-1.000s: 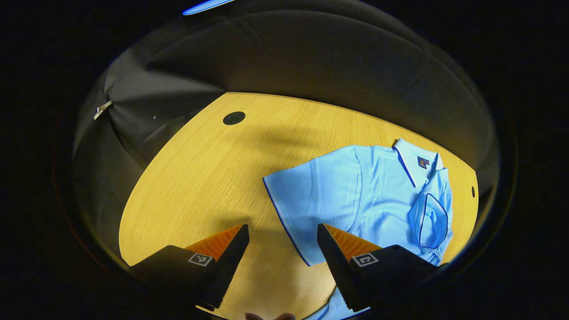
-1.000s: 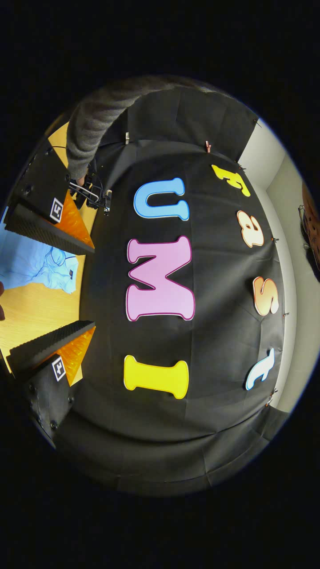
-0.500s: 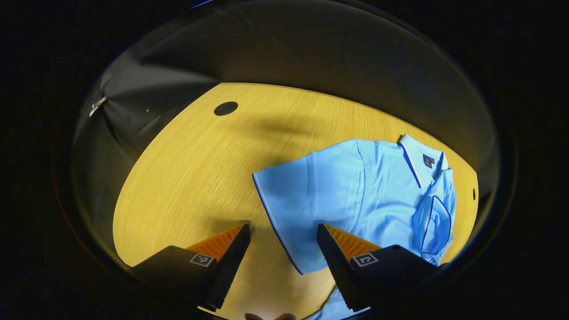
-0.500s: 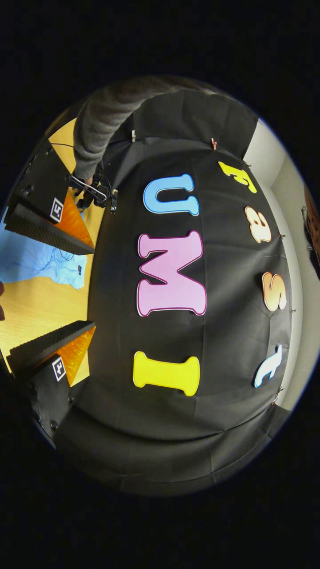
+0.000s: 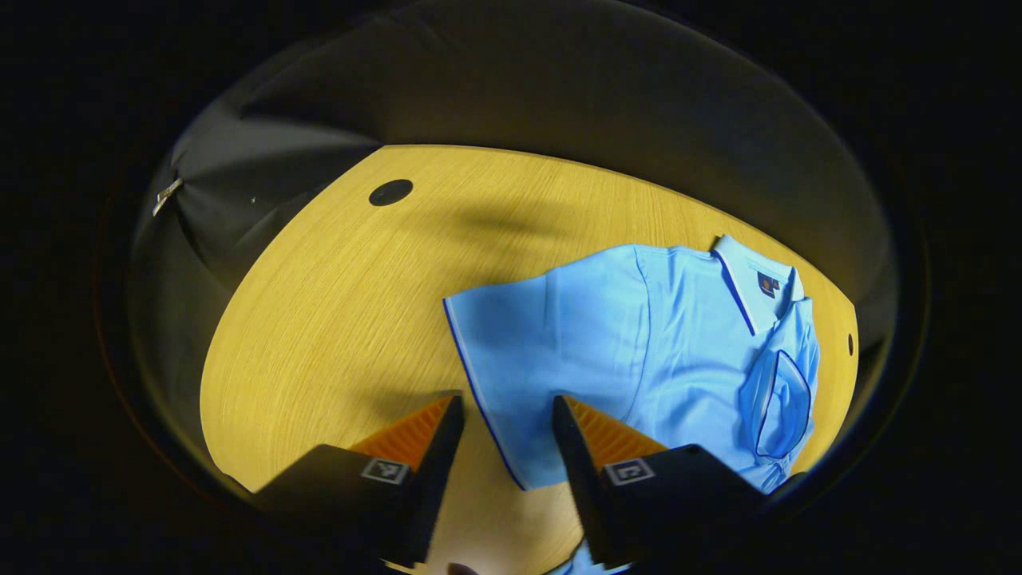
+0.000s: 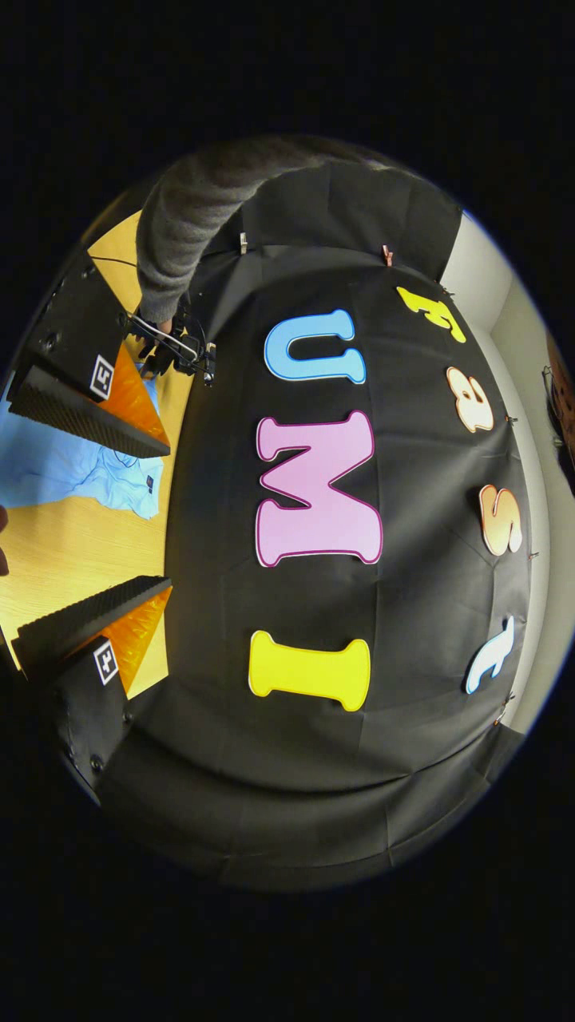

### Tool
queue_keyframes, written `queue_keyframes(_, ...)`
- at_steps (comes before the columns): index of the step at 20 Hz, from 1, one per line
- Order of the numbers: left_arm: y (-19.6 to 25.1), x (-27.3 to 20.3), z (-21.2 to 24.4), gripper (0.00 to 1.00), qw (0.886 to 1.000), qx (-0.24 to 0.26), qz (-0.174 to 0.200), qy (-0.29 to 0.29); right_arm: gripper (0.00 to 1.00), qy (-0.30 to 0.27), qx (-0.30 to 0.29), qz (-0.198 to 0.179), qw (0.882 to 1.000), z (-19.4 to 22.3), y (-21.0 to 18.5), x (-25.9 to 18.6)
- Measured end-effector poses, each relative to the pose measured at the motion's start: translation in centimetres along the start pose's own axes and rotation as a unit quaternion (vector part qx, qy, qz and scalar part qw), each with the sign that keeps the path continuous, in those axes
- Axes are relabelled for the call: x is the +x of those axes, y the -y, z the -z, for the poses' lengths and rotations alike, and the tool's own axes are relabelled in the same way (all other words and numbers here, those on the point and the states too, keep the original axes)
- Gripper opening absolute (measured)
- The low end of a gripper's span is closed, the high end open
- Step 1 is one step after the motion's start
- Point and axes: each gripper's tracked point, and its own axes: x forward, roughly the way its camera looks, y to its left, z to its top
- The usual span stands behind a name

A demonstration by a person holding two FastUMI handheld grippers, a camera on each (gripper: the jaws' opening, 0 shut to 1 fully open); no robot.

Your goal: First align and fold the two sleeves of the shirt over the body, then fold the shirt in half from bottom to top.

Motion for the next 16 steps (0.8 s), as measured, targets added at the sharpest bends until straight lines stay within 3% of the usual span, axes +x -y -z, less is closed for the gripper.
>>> queue_keyframes(4,0.9,0.0,-0.5,0.2,1.0,0.005,0.012,0.007,0.93,-0.003,-0.004,0.001,1.0,0.3,0.2,-0.2)
queue_keyframes(6,1.0,0.0,-0.5,0.08,1.0,0.001,0.014,0.011,0.93,-0.006,-0.007,0.002,1.0,0.5,0.3,-0.4)
queue_keyframes(9,1.5,-0.4,-0.8,0.06,1.0,-0.005,0.019,0.021,0.93,-0.01,-0.009,0.006,1.0,0.8,0.7,-0.7)
queue_keyframes(12,3.4,-2.4,-3.1,0.06,0.996,0.003,0.037,0.076,0.93,-0.011,-0.006,0.009,1.0,0.7,1.1,-0.8)
queue_keyframes(16,10.4,-6.7,-5.1,0.06,0.982,0.085,0.096,0.142,0.93,-0.005,-0.001,0.01,1.0,0.3,1.4,-0.8)
